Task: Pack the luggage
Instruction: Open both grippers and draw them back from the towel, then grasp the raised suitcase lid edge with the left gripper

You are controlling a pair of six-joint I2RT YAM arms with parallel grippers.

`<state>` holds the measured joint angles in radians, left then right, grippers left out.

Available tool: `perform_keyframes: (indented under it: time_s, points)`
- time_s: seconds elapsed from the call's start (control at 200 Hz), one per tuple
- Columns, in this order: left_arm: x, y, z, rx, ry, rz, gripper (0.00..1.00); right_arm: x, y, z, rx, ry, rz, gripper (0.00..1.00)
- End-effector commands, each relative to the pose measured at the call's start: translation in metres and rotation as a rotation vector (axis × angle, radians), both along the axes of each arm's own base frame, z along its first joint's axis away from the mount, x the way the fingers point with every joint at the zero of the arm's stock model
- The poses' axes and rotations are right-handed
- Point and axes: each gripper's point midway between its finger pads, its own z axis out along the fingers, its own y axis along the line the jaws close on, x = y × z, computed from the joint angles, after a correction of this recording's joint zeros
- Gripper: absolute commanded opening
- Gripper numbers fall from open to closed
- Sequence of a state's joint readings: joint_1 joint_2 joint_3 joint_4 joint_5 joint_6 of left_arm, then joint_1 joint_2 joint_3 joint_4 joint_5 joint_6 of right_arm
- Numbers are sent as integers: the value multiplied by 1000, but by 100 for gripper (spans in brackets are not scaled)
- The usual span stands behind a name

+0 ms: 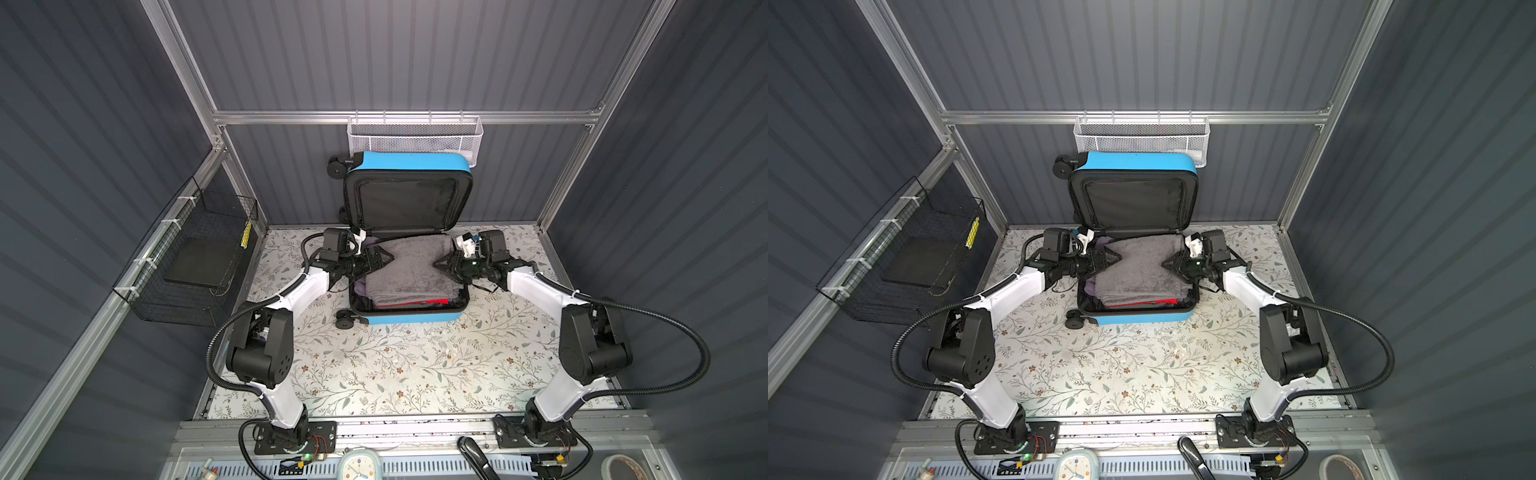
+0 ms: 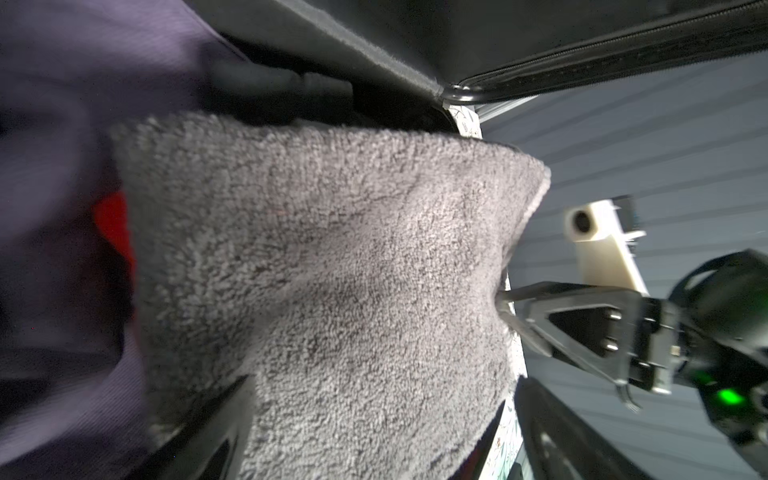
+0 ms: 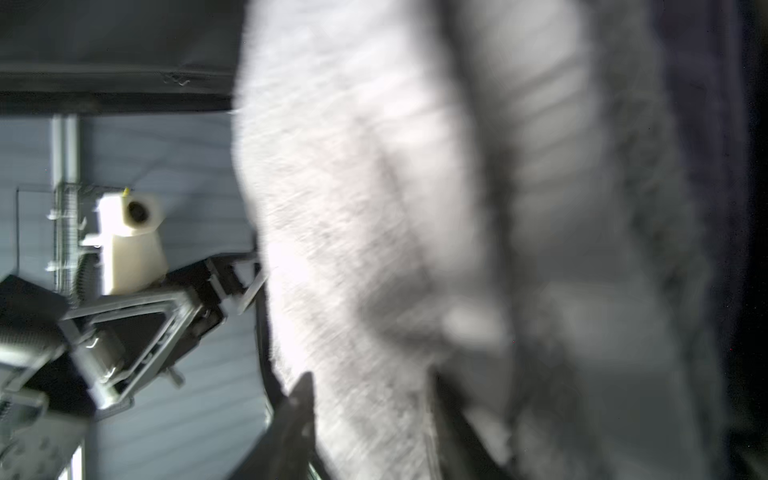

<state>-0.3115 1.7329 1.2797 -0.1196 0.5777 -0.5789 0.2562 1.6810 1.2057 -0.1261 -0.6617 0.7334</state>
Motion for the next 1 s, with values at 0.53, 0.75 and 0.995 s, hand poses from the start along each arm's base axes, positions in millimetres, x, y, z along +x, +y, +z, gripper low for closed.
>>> perform_keyframes:
  time_s: [0.53,0.75,0.995]
  points:
    - [5,21,316,50,-806,54,100,-18,-86,122,-1,-227,-147,70]
    - [58,20,310,137,-817,116,100,-14,-98,113,-16,-213,-170,71]
    - [89,21,288,216,-787,125,100,-16,-110,108,-12,-204,-186,72]
